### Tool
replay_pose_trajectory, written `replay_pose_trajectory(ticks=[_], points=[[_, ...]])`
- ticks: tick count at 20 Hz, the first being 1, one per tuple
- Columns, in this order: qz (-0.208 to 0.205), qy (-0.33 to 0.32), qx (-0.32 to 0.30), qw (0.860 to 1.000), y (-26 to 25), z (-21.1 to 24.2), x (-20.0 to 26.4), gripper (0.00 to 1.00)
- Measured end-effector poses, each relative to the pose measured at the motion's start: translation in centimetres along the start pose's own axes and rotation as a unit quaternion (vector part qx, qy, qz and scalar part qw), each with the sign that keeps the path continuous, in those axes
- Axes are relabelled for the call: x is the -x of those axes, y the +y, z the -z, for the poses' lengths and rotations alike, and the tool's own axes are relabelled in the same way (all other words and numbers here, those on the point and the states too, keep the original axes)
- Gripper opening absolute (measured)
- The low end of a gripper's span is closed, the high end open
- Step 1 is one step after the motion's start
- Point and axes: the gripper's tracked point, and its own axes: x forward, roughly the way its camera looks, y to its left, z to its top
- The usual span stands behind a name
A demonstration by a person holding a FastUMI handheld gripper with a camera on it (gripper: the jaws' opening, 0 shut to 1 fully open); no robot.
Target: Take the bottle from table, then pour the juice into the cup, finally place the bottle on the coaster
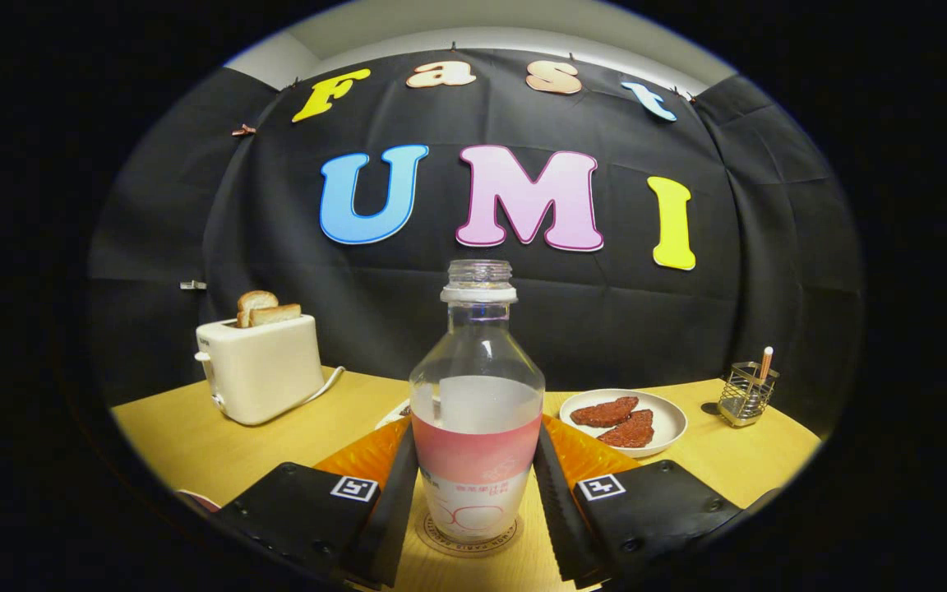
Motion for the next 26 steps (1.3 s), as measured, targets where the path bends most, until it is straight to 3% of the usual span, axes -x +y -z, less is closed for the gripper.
replay_pose_trajectory(ticks=[18, 20, 26], points=[[-0.006, 0.031, -0.01, 0.999, 0.0, 4.1, -1.2, 0.79], [-0.009, 0.043, -0.016, 0.999, -0.1, 4.6, -1.1, 0.99], [-0.011, 0.047, 0.009, 0.999, -0.4, 3.5, 1.1, 0.98]])
